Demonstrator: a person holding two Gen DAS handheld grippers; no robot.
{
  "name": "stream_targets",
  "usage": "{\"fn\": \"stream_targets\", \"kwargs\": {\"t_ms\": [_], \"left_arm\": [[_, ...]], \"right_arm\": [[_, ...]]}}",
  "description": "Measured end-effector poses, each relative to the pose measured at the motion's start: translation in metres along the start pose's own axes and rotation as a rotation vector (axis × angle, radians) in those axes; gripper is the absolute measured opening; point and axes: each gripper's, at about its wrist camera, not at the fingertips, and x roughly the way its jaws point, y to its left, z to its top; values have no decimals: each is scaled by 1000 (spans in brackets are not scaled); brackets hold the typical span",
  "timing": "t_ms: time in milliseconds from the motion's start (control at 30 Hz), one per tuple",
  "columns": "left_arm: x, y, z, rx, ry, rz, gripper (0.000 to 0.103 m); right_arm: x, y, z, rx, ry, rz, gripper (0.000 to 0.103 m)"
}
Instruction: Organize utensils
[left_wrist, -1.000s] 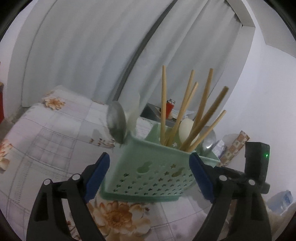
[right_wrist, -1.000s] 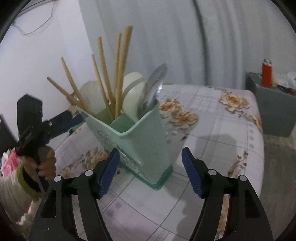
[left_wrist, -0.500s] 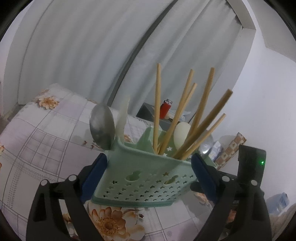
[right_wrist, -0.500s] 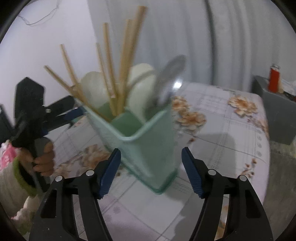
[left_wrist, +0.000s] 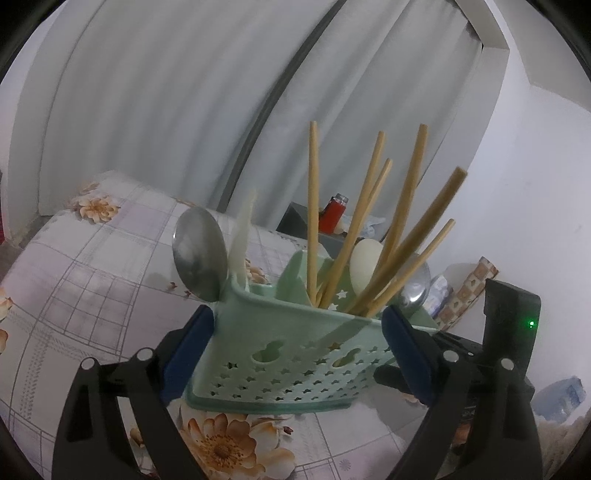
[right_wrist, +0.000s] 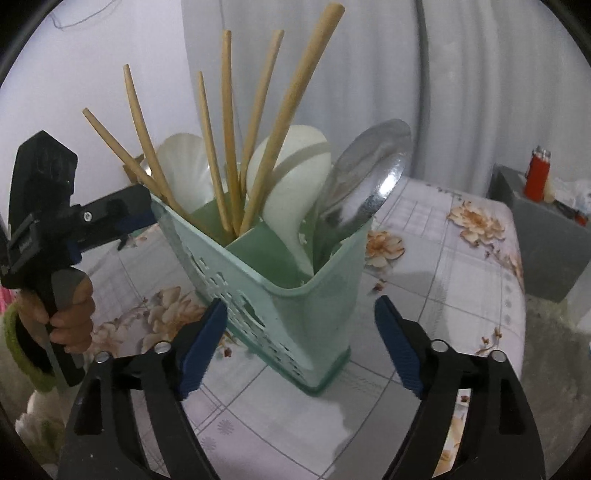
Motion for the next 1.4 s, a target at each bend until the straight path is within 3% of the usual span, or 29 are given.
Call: {"fn": "stream_targets", "kwargs": {"t_ms": [733, 1400], "left_arm": [[-23, 1, -10, -22, -2, 20, 90], [-78, 11, -28, -40, -17, 94, 90]], "right_arm": [[-13, 34, 6, -47, -18, 28, 81], [-20, 43, -1, -64, -8, 141, 80]]}}
